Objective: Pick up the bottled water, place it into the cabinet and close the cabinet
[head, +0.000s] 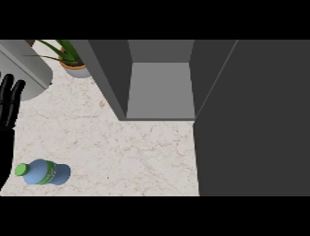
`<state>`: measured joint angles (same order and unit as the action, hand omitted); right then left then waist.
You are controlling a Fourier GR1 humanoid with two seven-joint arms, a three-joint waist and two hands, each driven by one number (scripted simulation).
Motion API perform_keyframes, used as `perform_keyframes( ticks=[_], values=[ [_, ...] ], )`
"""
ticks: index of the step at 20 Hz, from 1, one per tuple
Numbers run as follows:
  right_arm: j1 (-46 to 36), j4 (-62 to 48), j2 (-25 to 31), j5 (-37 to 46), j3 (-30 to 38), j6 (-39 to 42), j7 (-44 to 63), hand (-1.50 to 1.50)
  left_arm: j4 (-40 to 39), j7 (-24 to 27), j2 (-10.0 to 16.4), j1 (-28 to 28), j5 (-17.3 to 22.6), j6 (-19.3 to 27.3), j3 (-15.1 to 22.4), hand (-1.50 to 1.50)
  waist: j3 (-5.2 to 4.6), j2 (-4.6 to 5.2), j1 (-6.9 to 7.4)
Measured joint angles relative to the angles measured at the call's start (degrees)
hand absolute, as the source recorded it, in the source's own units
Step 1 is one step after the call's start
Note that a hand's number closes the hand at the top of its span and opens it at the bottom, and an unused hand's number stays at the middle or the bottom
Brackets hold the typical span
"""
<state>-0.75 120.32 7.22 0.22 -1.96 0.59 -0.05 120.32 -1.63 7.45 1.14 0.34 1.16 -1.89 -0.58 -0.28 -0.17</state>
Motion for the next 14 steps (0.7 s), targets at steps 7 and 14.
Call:
perform_keyframes(
  ticks=[7, 14],
  values=[
    [5.49, 4.16, -0.23, -3.5, 0.52, 2.79, 0.64, -1.5, 6.77, 0.13, -2.32, -10.08, 1.98, -1.38, 2.18, -1.5, 0.46, 0.24, 0.37],
    [14.61, 7.56, -3.42, -16.44, -2.25, 4.98, 9.11, -1.5, 8.13, -7.63, -6.47, -21.79, 12.22, 2.41, 4.38, -1.5, 0.56, 0.02, 0.48]
  ],
)
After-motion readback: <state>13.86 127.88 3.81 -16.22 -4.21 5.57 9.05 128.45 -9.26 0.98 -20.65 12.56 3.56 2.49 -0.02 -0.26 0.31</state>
